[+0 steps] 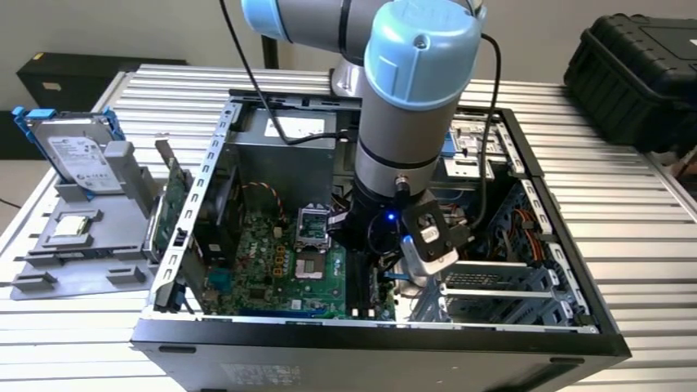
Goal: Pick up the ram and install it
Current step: 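Insert the ram into the slot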
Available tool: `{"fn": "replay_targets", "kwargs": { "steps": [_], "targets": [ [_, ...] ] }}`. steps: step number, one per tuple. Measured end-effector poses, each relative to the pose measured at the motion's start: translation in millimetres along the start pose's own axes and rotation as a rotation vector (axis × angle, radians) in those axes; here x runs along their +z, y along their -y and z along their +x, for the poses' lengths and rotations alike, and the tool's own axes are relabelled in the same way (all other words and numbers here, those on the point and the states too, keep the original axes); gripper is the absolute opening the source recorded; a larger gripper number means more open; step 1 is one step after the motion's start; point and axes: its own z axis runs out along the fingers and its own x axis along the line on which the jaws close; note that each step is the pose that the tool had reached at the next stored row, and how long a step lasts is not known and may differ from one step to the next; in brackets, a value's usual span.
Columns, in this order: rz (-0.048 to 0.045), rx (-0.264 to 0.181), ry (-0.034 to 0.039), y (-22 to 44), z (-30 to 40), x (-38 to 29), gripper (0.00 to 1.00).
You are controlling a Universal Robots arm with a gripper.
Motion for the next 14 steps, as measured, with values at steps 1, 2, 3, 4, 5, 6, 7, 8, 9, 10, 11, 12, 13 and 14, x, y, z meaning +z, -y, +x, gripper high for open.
{"fn": "replay_targets", "kwargs": {
  "steps": [1, 2, 3, 4, 5, 6, 7, 8, 9, 10, 11, 12, 13, 14],
  "targets": [
    [0.0001, 0.000, 0.0000, 0.1, 0.0, 0.3, 0.00],
    [0.0002, 0.000, 0.0000, 0.1, 0.0, 0.7, 0.00],
    [0.0005, 0.000, 0.0000, 0.2, 0.0, 1.0, 0.00],
    [0.0004, 0.000, 0.0000, 0.1, 0.0, 1.1, 0.00],
    [0.0005, 0.000, -0.0001, 0.2, 0.0, 1.1, 0.00],
    [0.0006, 0.000, -0.0001, 0.1, 0.0, 1.2, 0.00],
    [0.0001, 0.000, -0.0001, 0.2, 0.0, 1.2, 0.00],
    [-0.0022, 0.000, -0.0002, 0.5, 0.0, 1.3, 0.00],
    [-0.0069, 0.000, -0.0004, 1.3, -0.1, 1.3, 0.00],
    [-0.0123, 0.000, -0.0006, 2.2, -0.2, 1.3, 0.00],
    [-0.0161, 0.000, -0.0010, 2.8, -0.1, 1.2, 0.00],
    [-0.0188, 0.000, -0.0012, 3.1, -0.1, 1.0, 0.00],
    [-0.0225, 0.000, -0.0015, 3.4, -0.1, 0.9, 0.00],
    [-0.0262, 0.000, -0.0017, 3.8, -0.2, 0.9, 0.00]
  ]
}}
